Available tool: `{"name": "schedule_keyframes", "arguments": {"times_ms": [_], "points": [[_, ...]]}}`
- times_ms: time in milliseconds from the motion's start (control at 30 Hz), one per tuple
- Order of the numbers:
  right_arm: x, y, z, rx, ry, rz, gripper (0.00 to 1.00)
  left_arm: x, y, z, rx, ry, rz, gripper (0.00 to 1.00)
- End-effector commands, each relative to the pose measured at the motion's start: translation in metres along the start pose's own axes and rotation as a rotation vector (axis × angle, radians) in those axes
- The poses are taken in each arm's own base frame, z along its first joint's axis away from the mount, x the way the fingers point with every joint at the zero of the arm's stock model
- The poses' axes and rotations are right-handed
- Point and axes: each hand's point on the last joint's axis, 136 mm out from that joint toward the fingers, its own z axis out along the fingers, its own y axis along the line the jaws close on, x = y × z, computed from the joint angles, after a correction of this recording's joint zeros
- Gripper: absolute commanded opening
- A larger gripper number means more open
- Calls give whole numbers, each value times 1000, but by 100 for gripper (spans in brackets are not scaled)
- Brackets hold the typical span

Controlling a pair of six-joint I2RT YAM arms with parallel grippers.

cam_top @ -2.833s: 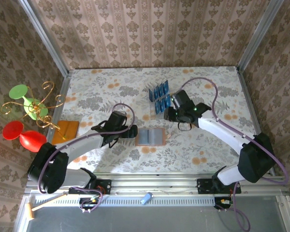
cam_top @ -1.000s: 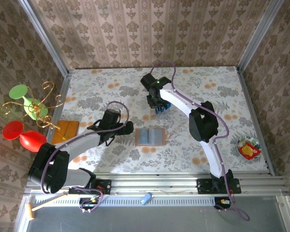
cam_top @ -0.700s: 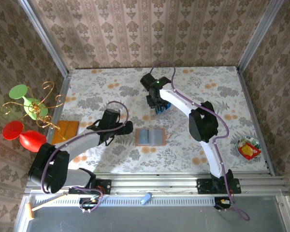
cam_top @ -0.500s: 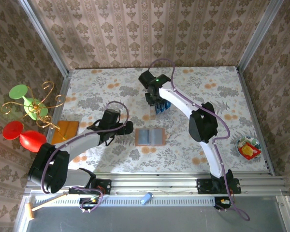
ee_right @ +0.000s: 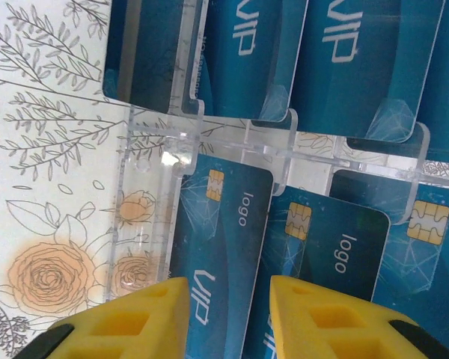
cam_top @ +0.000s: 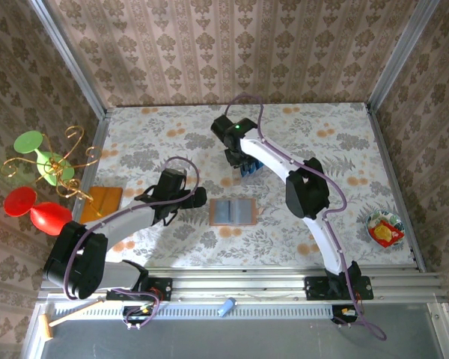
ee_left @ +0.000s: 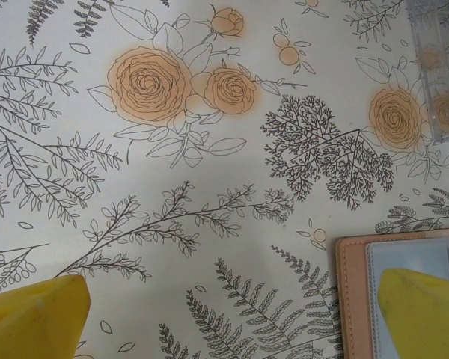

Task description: Put the credit cards into the card holder

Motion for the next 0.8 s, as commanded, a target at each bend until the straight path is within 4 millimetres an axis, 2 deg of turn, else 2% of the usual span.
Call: {"name": "schedule_keyframes", "arguments": {"times_ms": [0, 300, 767], "points": [[4, -6, 2, 53, 17, -42, 36, 6, 4, 4, 0, 17, -7, 100], [7, 3, 7, 23, 36, -48, 35, 7, 6, 4, -4, 15, -13, 100], [-1, 16, -6, -45, 8, -22, 28, 8, 7, 4, -6, 11, -17, 100]]}}
